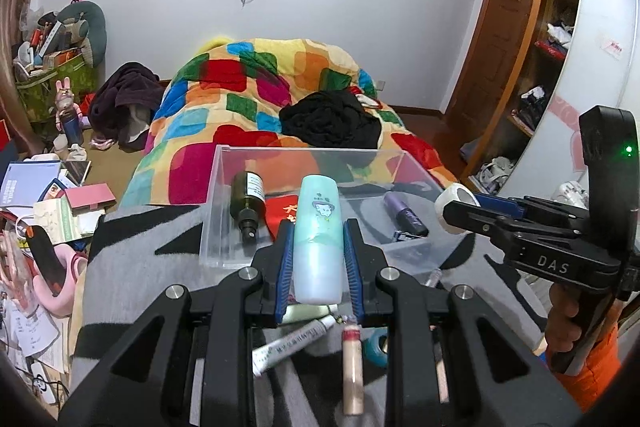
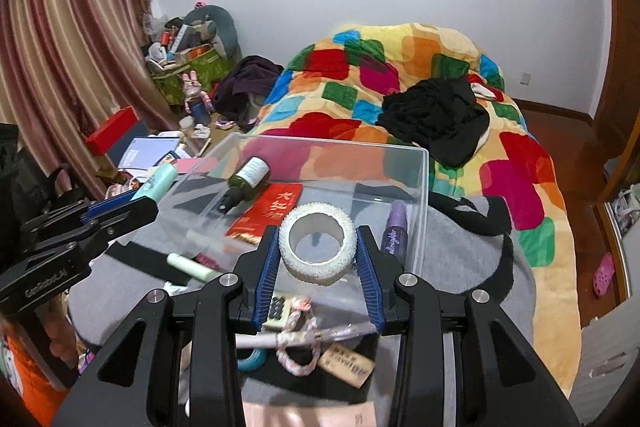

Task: Organize objects
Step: 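Place the lotion bottle into the clear box while the right tool drops the tape roll in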

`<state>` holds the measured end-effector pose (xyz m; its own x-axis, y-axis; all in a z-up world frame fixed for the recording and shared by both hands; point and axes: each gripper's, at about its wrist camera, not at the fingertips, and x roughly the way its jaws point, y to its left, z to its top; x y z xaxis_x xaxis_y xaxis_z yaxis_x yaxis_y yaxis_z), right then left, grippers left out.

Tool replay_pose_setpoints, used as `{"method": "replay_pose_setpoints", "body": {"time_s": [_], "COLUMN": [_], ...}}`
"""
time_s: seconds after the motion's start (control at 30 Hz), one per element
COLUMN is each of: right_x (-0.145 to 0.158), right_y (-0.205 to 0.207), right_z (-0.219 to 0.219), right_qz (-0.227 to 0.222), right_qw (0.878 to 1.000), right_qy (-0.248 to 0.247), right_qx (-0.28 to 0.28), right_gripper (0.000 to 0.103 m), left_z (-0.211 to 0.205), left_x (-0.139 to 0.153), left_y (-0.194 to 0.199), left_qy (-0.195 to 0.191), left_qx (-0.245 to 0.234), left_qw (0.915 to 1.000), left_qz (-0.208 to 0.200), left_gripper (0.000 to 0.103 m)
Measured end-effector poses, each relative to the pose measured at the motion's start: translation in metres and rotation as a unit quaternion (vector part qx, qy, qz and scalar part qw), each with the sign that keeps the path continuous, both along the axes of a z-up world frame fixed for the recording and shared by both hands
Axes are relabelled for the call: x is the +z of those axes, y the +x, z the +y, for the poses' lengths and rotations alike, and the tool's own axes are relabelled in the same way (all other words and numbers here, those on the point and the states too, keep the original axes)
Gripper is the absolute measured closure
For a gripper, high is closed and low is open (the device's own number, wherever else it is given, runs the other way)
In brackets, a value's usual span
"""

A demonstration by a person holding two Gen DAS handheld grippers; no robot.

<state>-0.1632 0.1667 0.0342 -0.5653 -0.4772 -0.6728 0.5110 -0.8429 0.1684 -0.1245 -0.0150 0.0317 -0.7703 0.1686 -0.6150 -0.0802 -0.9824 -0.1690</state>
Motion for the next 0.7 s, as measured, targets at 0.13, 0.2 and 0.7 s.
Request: {"method": "replay_pose_setpoints", "body": {"time_s": [0.13, 0.2, 0.7], "right_x": [-0.01, -0.015, -0.045], "right_y": [-0.014, -0.019, -0.044], "right_z": [-0.007, -0.011, -0.042], "right_qz": [-0.013, -0.017, -0.044], "right_qw": [1.0, 1.0, 0.996], "right_qy": [0.012, 0.02, 0.072], "right_qx": [-0.004, -0.004, 0.012], "right_gripper": [0.069, 0.069, 0.068], "left_z": [-0.004, -0.006, -0.004], "left_x": [-0.008, -0.014, -0.047], "left_y": [-0.017, -0.027, -0.064], "left_qy": [0.004, 0.007, -0.007], "left_qx": [0.005, 0.007, 0.009], "left_qw": [0.9998, 0.9995, 0.9962], "left_qz": [-0.018, -0.029, -0.086], "left_gripper": [0.079, 0.079, 0.079]}}
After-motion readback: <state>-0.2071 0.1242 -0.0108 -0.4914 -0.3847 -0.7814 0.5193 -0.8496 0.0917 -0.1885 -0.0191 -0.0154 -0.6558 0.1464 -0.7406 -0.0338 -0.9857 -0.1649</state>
